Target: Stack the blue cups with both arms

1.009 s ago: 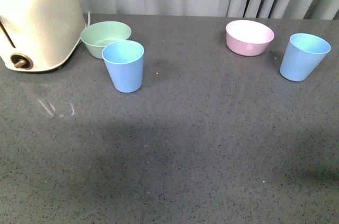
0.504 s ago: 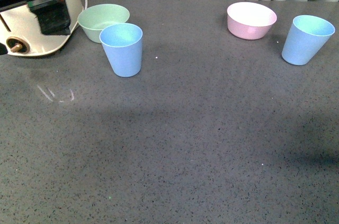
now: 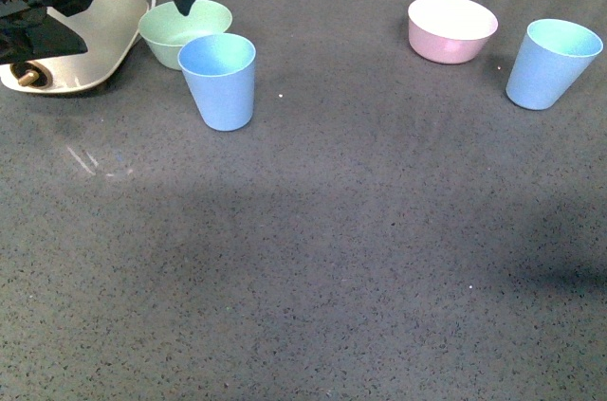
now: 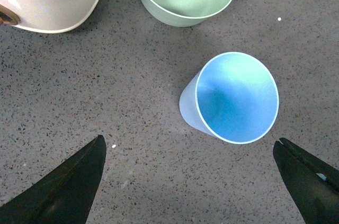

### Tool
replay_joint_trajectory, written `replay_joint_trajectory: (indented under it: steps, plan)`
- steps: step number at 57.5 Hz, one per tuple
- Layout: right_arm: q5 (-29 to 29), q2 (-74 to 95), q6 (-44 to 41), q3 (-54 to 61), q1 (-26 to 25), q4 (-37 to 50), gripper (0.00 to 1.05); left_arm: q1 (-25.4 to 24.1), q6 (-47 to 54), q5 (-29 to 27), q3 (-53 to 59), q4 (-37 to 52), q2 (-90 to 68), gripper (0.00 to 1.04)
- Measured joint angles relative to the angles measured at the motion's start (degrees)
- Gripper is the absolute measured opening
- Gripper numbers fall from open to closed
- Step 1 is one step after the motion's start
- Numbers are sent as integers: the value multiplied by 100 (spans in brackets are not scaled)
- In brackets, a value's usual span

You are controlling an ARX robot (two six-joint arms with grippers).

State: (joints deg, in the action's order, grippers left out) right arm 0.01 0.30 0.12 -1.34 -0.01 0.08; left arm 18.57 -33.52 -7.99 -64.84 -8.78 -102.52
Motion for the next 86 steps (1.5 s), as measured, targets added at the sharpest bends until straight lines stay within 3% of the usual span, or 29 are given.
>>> replay_joint_trajectory:
  steps: [55,67,86]
  plan:
    - [0,0,0,-2,0,0,96,164,-538,-240,-1591,-702,-1696,96]
    - [0,0,0,0,0,0,96,195,-597,-201,-2092,-1019,-2061,50]
    - [0,0,0,0,0,0,96,203,-772,-120,-2216,-1257,-2188,6]
